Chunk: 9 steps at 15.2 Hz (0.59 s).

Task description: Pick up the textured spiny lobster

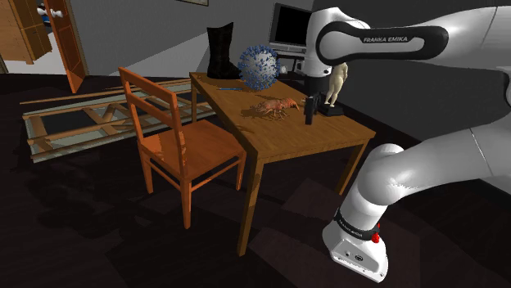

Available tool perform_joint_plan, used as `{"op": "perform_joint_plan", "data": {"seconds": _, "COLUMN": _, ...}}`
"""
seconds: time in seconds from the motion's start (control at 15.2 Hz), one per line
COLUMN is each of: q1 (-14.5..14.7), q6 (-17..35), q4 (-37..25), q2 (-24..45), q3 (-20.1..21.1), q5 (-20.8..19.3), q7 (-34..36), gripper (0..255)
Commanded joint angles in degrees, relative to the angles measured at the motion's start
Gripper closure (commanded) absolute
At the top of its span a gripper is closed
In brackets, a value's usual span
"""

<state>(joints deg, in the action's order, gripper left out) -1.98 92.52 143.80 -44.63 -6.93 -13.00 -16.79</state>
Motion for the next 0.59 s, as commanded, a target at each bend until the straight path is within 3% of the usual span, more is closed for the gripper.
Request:
{"op": "perform_joint_plan", "data": {"seconds": 0.0, "q1": -0.44, "q6": 3.84, "q4": 1.45, "q2": 0.1, "q3": -2.44, "q5": -3.22, "q7": -4.04, "gripper": 0}}
{"op": "perform_joint_plan", "data": {"seconds": 0.53, "q1": -1.4, "q6": 19.69, "q4": 1.59, "q2": 5.61, "q3": -13.04, "q5": -13.33, "q7": -18.88, "gripper": 0}}
